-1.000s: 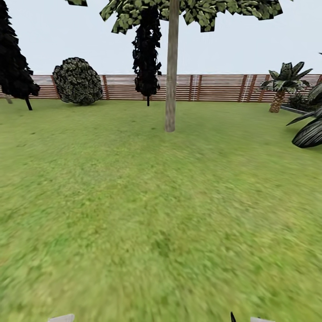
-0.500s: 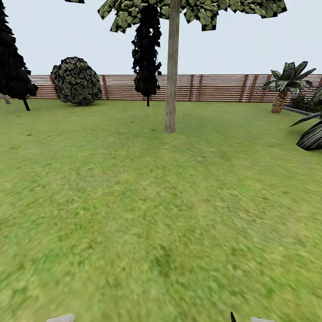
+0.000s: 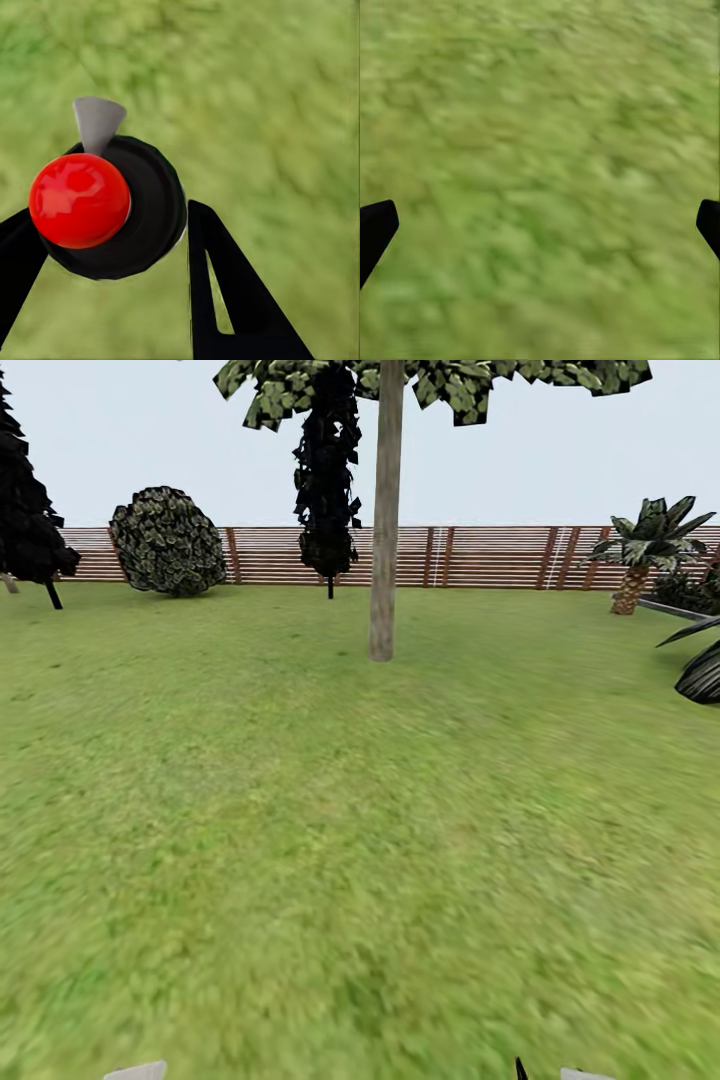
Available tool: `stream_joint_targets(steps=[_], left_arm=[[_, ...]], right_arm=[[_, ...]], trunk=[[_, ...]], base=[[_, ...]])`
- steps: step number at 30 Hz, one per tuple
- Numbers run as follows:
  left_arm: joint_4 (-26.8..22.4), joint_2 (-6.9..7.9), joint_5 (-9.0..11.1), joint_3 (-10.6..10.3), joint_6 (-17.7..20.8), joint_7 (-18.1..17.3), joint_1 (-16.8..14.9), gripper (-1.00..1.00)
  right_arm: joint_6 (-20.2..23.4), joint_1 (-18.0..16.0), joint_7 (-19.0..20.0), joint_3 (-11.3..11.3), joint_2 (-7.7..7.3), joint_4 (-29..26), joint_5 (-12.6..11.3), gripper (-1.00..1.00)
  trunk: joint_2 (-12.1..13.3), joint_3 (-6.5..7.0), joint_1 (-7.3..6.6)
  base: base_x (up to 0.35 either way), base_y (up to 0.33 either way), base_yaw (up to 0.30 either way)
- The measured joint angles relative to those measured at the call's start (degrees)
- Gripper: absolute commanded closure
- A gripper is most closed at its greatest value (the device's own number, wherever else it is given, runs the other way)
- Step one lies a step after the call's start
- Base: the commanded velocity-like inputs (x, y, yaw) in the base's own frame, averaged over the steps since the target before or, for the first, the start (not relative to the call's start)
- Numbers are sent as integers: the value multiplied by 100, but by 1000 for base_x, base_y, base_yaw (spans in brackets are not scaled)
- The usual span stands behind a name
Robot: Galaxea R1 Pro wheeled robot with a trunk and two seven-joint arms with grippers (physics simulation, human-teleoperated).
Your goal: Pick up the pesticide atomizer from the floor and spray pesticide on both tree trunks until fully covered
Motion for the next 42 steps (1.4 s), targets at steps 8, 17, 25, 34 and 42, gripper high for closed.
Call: stream_joint_targets(steps=[8,17,25,34,42], left_arm=[[0,0,-1,0,2,0,0,100],[0,0,-2,0,2,0,0,100],[0,0,0,0,4,0,0,100],[-8,0,-3,0,-5,0,0,100],[-9,0,-6,0,-5,0,0,100]], right_arm=[[-1,0,0,0,1,0,0,-100],[0,3,0,0,1,0,0,-100],[0,2,0,0,0,0,0,-100],[-5,-1,0,0,0,0,0,-100],[-8,2,0,0,1,-6,-6,-100]], trunk=[[0,0,0],[0,0,0],[0,0,0],[0,0,0],[0,0,0]], base=[[337,0,0],[337,0,0],[336,0,0],[337,0,0],[336,0,0]])
